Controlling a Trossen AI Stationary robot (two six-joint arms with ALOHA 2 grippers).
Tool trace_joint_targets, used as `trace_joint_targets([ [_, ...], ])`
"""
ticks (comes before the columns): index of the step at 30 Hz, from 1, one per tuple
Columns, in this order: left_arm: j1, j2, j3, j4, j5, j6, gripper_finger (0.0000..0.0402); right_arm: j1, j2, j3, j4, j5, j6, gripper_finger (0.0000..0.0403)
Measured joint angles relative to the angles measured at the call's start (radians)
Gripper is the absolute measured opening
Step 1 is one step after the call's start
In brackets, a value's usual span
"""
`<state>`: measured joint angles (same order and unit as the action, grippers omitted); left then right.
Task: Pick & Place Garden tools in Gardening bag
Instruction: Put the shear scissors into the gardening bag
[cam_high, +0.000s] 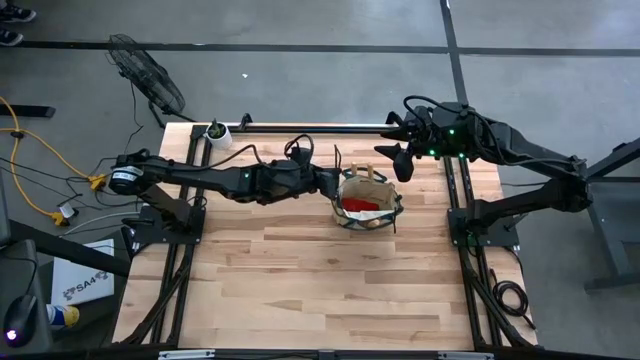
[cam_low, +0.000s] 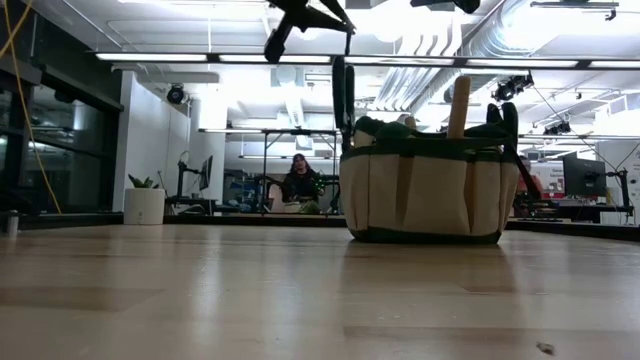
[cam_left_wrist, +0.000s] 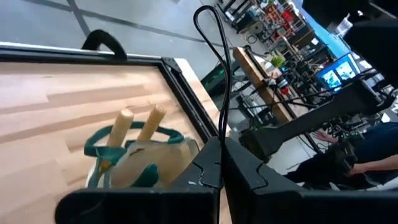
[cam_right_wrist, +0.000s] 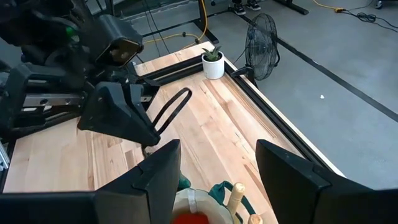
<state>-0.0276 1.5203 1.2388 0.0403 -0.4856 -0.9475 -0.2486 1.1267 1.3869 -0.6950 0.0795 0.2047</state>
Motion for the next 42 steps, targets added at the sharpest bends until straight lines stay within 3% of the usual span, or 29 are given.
trace_joint_targets([
  [10,0.002,0.031,-0.002,-0.075,-0.079,-0.073,0.0000,0.000,0.000,0.000,-0.007,0.000,-0.022,0.0201],
  [21,0.001,0.084,0.001,0.099,-0.034,-0.142,0.0000,0.000,0.000,0.000,-0.015,0.000,-0.052,0.0201],
  [30,0.001,0.126,-0.003,0.021,-0.101,-0.229,0.0000,0.000,0.000,0.000,-0.052,-0.001,-0.075,0.0201],
  [36,-0.009,0.194,0.001,0.136,-0.108,-0.275,0.0000,0.000,0.000,0.000,-0.087,0.001,-0.077,0.0201],
  [42,-0.013,0.217,0.003,0.130,-0.113,-0.291,0.0000,0.000,0.000,0.000,-0.103,0.026,-0.079,0.0201],
])
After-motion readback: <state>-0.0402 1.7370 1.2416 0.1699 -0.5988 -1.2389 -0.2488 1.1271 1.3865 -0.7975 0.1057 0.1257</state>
